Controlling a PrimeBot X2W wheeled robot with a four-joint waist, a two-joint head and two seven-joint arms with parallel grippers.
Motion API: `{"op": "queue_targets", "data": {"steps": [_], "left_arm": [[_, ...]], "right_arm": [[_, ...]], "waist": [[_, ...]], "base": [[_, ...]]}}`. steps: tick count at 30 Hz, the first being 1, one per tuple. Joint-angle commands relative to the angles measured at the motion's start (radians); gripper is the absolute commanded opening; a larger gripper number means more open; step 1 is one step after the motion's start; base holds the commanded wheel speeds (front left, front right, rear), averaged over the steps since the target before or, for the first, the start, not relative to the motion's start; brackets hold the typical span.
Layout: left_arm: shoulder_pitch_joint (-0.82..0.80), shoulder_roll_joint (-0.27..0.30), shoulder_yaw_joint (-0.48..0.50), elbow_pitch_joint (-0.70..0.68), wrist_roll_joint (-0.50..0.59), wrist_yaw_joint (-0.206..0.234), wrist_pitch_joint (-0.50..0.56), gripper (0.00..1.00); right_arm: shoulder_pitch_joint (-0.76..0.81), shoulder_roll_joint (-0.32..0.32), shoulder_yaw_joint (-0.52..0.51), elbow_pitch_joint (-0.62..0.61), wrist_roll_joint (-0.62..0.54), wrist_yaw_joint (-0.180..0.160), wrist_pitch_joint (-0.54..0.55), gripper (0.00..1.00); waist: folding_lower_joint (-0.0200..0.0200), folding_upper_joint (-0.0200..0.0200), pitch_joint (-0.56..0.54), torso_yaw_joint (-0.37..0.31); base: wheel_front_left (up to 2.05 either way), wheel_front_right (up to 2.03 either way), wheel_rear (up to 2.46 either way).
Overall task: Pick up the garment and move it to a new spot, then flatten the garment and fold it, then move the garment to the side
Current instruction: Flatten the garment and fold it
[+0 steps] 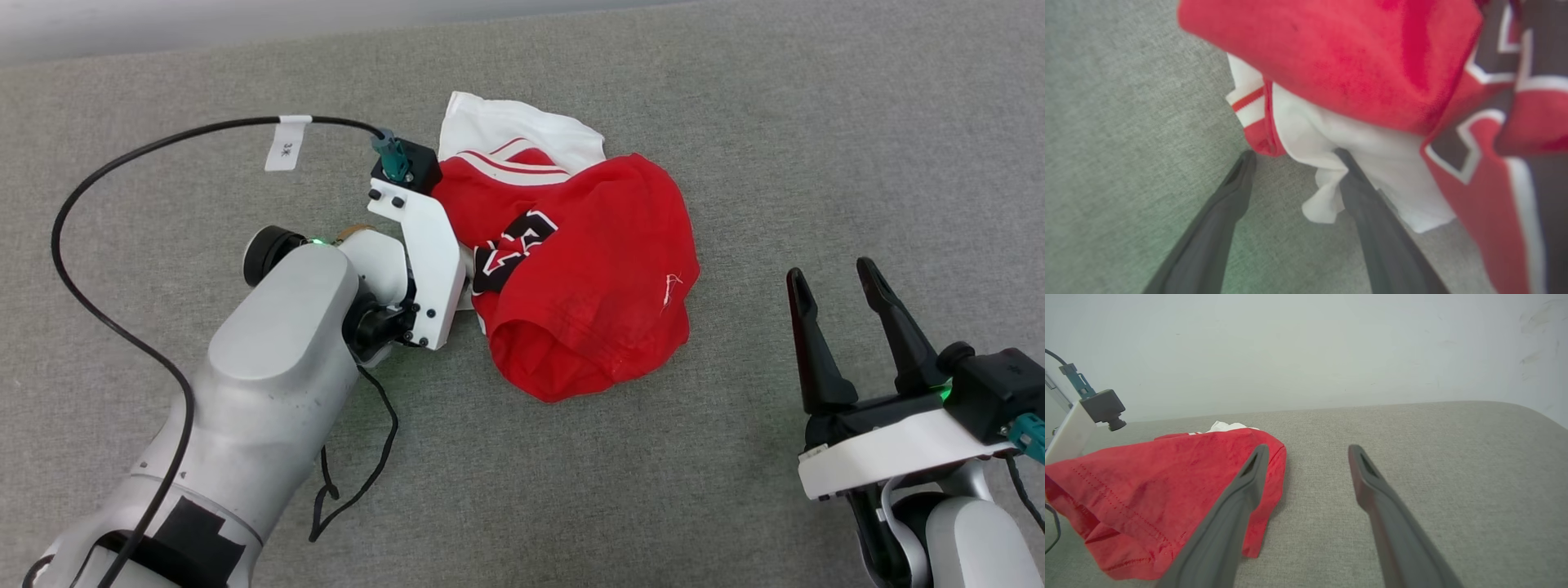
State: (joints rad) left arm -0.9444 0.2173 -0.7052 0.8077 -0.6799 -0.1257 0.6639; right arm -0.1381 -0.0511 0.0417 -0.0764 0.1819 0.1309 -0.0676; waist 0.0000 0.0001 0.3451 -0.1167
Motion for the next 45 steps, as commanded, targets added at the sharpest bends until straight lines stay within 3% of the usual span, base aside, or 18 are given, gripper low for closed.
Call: {"op": "queue_targets", "data": {"steps": [1,2,3,4,13,21,26,32,35,38,39,40,41,45], "left_arm": [[0.089,-0.036,-0.047,0.043,-0.020,-0.009,0.041,0.98],[0.088,-0.038,-0.057,0.041,-0.029,-0.010,0.044,0.43],[0.084,-0.036,-0.064,0.034,-0.034,-0.011,0.032,0.08],[0.079,-0.034,-0.071,0.030,-0.039,-0.011,0.021,0.00],[0.024,0.059,-0.070,-0.065,-0.031,-0.004,-0.159,0.00],[0.140,0.177,-0.042,-0.270,-0.035,0.035,-0.228,0.00],[0.292,0.278,0.005,-0.444,-0.078,0.117,-0.231,0.00],[0.575,0.395,0.091,-0.618,-0.159,0.266,-0.266,0.00],[0.729,0.425,0.128,-0.669,-0.208,0.333,-0.300,0.00],[0.845,0.435,0.147,-0.693,-0.244,0.372,-0.324,0.00],[0.871,0.425,0.150,-0.701,-0.257,0.377,-0.331,0.12],[0.892,0.419,0.148,-0.706,-0.260,0.382,-0.339,0.68],[0.907,0.413,0.148,-0.710,-0.260,0.388,-0.351,1.00],[0.914,0.390,0.149,-0.731,-0.230,0.393,-0.425,1.00]], "right_arm": [[-0.011,0.002,0.000,0.002,0.003,0.000,-0.005,1.00],[-0.013,0.002,0.001,0.004,0.002,0.000,-0.005,1.00],[-0.015,0.002,0.001,0.005,0.003,0.000,-0.005,1.00],[-0.016,0.002,0.001,0.006,0.004,0.000,-0.006,1.00],[0.019,0.002,-0.024,0.016,0.004,0.000,-0.008,1.00],[0.061,0.002,-0.040,0.004,0.008,0.000,0.009,1.00],[0.079,0.002,-0.047,-0.004,0.009,0.000,0.021,1.00],[0.113,0.002,-0.061,-0.008,0.009,0.000,0.031,1.00],[0.133,0.001,-0.065,-0.013,0.006,0.000,0.039,1.00],[0.154,0.002,-0.070,-0.018,0.005,0.000,0.048,1.00],[0.160,0.001,-0.075,-0.022,0.004,0.000,0.051,1.00],[0.165,0.001,-0.078,-0.025,0.000,0.000,0.057,1.00],[0.172,0.002,-0.080,-0.029,-0.001,0.000,0.060,1.00],[0.190,0.002,-0.088,-0.047,-0.009,0.000,0.079,1.00]], "waist": [[0.0000,-0.0001,0.001,-0.001],[0.0000,-0.0001,0.001,-0.001],[0.0000,-0.0001,0.000,-0.002],[0.0000,-0.0001,-0.001,-0.002],[0.0000,-0.0001,-0.057,0.035],[0.0000,-0.0001,-0.134,0.104],[0.0000,-0.0001,-0.167,0.130],[0.0000,-0.0001,-0.215,0.133],[0.0000,-0.0001,-0.238,0.130],[0.0000,-0.0001,-0.264,0.127],[0.0000,-0.0001,-0.270,0.129],[0.0000,-0.0001,-0.279,0.130],[0.0000,-0.0001,-0.287,0.130],[0.0000,-0.0001,-0.315,0.131]], "base": [[0.00,0.00,0.00],[0.00,0.00,0.00],[0.00,0.00,0.00],[0.00,0.00,0.00],[0.00,0.00,0.00],[0.00,0.00,0.00],[0.00,0.00,0.00],[0.00,0.00,0.00],[0.00,0.00,0.00],[0.00,0.00,0.00],[0.00,0.00,0.00],[0.00,0.00,0.00],[0.00,0.00,0.00],[0.00,0.00,0.00]]}}
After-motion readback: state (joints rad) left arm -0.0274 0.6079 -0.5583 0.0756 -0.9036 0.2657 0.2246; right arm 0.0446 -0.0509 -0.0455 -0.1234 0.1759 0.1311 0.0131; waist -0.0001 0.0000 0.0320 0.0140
